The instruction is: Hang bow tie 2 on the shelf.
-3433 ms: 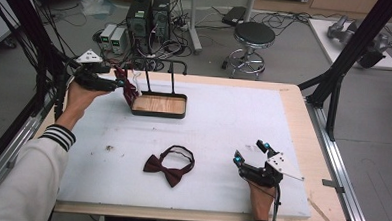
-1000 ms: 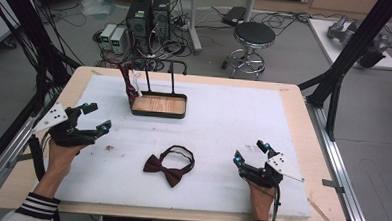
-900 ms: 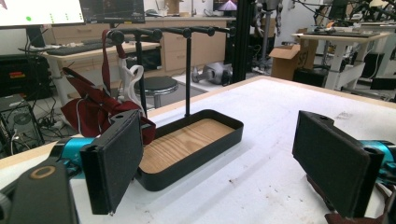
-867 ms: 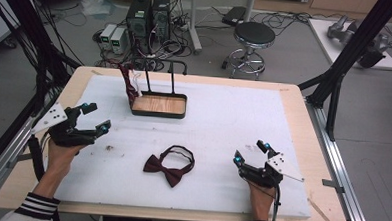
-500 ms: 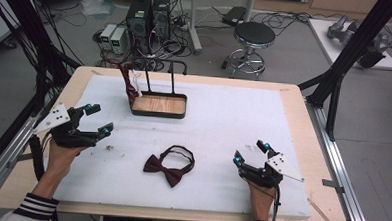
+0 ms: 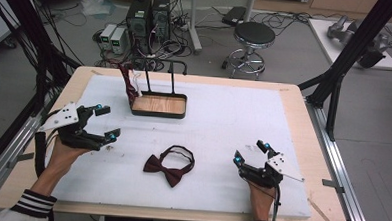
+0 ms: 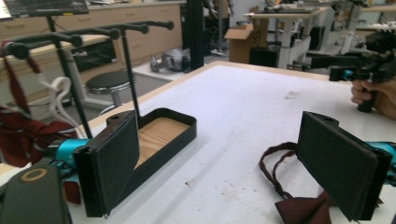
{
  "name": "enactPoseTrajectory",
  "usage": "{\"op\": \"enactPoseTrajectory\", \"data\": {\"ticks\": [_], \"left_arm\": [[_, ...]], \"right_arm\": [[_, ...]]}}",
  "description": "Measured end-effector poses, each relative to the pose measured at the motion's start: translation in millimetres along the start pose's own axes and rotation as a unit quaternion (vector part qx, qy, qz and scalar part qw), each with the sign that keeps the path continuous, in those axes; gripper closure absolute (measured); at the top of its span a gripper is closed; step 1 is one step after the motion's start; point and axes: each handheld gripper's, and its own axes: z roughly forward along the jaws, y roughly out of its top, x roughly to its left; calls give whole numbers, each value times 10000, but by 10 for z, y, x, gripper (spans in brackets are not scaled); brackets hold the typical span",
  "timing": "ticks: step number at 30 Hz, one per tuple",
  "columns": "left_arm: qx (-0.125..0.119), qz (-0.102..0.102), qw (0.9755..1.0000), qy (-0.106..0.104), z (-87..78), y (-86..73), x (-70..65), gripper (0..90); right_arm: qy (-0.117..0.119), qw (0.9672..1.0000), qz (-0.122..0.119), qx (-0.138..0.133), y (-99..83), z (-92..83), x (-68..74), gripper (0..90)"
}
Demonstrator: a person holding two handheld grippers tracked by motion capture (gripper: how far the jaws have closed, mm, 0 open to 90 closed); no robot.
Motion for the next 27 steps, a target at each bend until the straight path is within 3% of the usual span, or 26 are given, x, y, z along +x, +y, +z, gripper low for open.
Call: {"op": "enactPoseTrajectory", "data": {"ticks": [6,8,10,11,23,24,27], "left_arm": [[166,227,9990,-361,81,76,-69,140],[169,231,9978,-599,121,83,-69,140],[330,289,9960,-773,187,95,-91,140],[330,289,9960,-773,187,95,-91,140],[648,551,9863,-1416,401,175,-212,141],[770,627,9839,-1488,439,185,-235,141],[853,727,9811,-1580,473,189,-259,141]], "right_arm": [[2,10000,0,8,1,-1,-1,103],[-2,10000,-7,-2,1,1,1,103],[-3,10000,-11,-4,1,0,1,103],[0,10000,1,5,1,-1,0,103],[-4,10000,20,-17,1,-1,-4,103],[0,10000,31,-10,1,-2,-1,103],[2,10000,29,-9,1,-2,0,103]]}}
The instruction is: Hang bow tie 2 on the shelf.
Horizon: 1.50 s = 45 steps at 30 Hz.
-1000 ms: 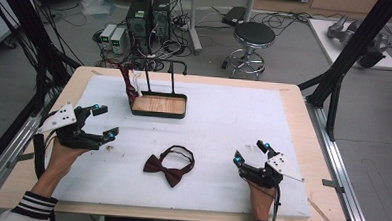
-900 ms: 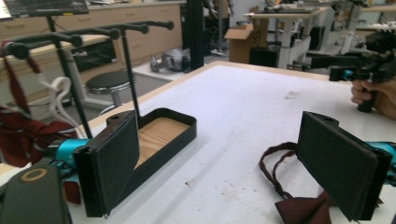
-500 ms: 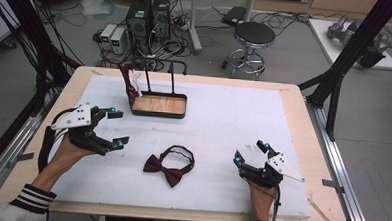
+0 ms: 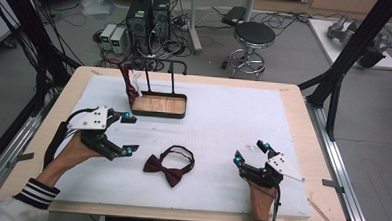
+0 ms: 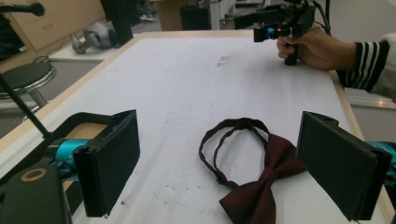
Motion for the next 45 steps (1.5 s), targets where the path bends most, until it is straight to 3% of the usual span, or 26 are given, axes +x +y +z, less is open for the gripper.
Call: {"op": "enactPoseTrajectory", "data": {"ticks": [3,5,9,15,16,17,20,23,27,31,33,34,36,37,39,42,43,45], "left_arm": [[173,130,9997,-134,48,11,-10,146],[444,221,9984,-258,119,15,-30,146],[652,317,9967,-357,191,25,-56,146],[992,475,9923,-568,364,32,-103,150],[1124,509,9902,-650,420,33,-116,150],[1124,509,9902,-650,420,33,-116,150],[1307,557,9872,-730,498,38,-131,150],[1512,527,9831,-884,569,43,-135,148],[1948,556,9735,-1062,719,39,-163,146],[1981,589,9722,-1097,794,50,-192,147],[2116,668,9679,-1185,875,57,-222,147],[2116,668,9679,-1185,875,57,-222,148],[2208,735,9649,-1215,925,49,-241,149],[2306,781,9617,-1256,945,52,-246,152],[2423,866,9577,-1288,980,48,-259,155],[2540,943,9539,-1291,1025,31,-285,176],[2646,978,9503,-1314,1047,25,-297,176],[2663,1017,9496,-1301,1057,20,-300,177]], "right_arm": [[9,10000,-9,-5,0,-2,-3,103],[14,10000,-22,-26,-1,-2,-6,103],[13,10000,-19,-28,-1,-2,-7,103],[11,10000,-8,-34,-2,-7,-9,103],[14,10000,-1,-41,-3,-7,-9,103],[14,10000,-1,-41,-3,-7,-9,103],[13,10000,-3,-36,-2,-7,-9,103],[-4,10000,0,-37,-3,-9,-5,103],[-10,10000,-22,-70,-3,-6,-12,103],[1,10000,-10,-68,-2,-6,-12,103],[10,10000,1,-69,-3,-6,-12,103],[10,10000,1,-69,-3,-6,-12,103],[16,10000,4,-61,-2,-9,-16,103],[12,10000,12,-64,-3,-9,-16,103],[9,10000,15,-66,-3,-9,-17,103],[16,10000,28,-72,-3,-8,-18,103],[14,10000,21,-73,-3,-8,-19,103],[14,10000,24,-73,-3,-8,-19,103]]}}
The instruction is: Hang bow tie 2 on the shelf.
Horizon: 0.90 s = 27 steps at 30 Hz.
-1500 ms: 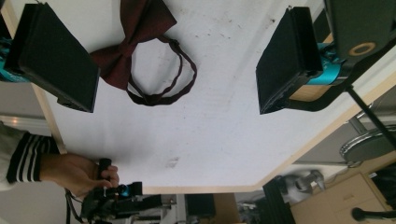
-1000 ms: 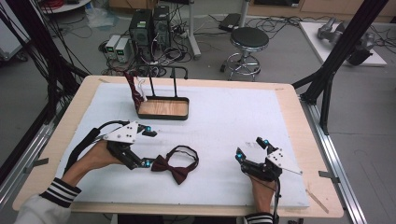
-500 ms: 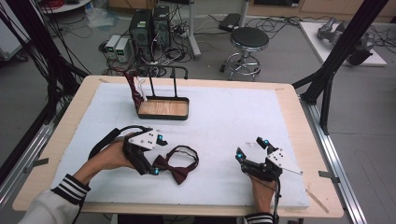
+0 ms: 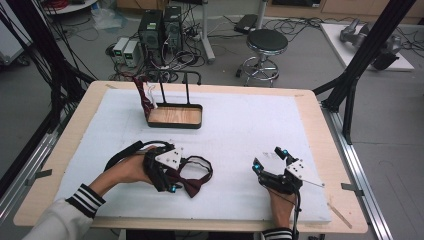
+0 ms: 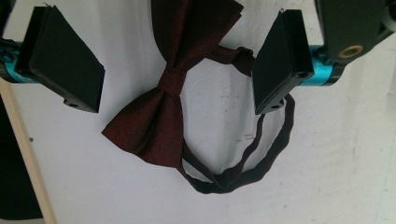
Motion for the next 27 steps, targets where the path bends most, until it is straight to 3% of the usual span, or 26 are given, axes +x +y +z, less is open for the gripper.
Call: {"op": "enactPoseTrajectory", "data": {"ticks": [5,14,27], "left_arm": [[353,141,9993,-46,57,16,-6,198],[516,287,9981,-186,145,50,-13,260],[967,460,9933,-425,224,79,19,418]], "right_arm": [[-6,10000,9,-2,0,0,-1,103],[4,10000,0,-6,-1,-1,-1,103],[-3,10000,14,-5,-1,-3,1,103]]}}
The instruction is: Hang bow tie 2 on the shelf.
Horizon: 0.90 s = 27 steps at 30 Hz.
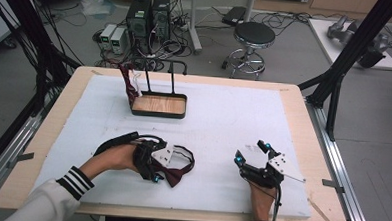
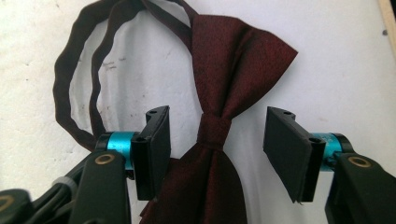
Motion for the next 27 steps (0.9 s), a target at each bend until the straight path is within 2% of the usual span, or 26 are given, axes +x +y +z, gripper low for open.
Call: {"op": "enactPoseTrajectory", "data": {"ticks": [21,22,27], "left_arm": [[396,18,9991,-116,50,41,58,617],[421,35,9990,-169,53,47,56,662],[446,-8,9988,-178,53,55,39,709]], "right_arm": [[7,10000,-2,-8,0,0,-3,103],[8,10000,6,-9,1,-1,-4,103],[7,10000,16,-4,1,-1,-1,103]]}}
